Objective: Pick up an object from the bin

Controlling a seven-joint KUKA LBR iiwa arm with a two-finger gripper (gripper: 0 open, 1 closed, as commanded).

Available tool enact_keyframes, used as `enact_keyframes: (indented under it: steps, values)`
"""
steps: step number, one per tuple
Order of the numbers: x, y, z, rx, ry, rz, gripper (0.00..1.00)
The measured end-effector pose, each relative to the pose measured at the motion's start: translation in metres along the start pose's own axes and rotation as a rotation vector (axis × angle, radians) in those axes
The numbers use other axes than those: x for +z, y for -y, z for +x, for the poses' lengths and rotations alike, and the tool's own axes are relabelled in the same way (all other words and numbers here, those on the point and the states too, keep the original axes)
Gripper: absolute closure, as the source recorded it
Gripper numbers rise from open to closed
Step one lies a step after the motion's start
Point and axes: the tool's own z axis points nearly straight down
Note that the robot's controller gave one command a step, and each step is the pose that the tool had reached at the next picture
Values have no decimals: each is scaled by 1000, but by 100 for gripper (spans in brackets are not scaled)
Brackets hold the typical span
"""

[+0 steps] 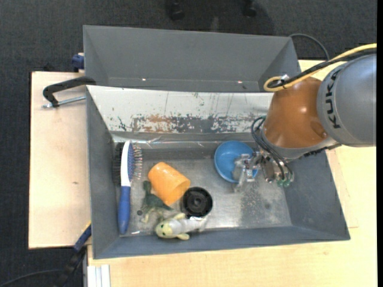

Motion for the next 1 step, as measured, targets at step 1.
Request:
enact_keyframes:
  steps: [1]
  values:
    - [-144,-3,-2,-2,10,2,100]
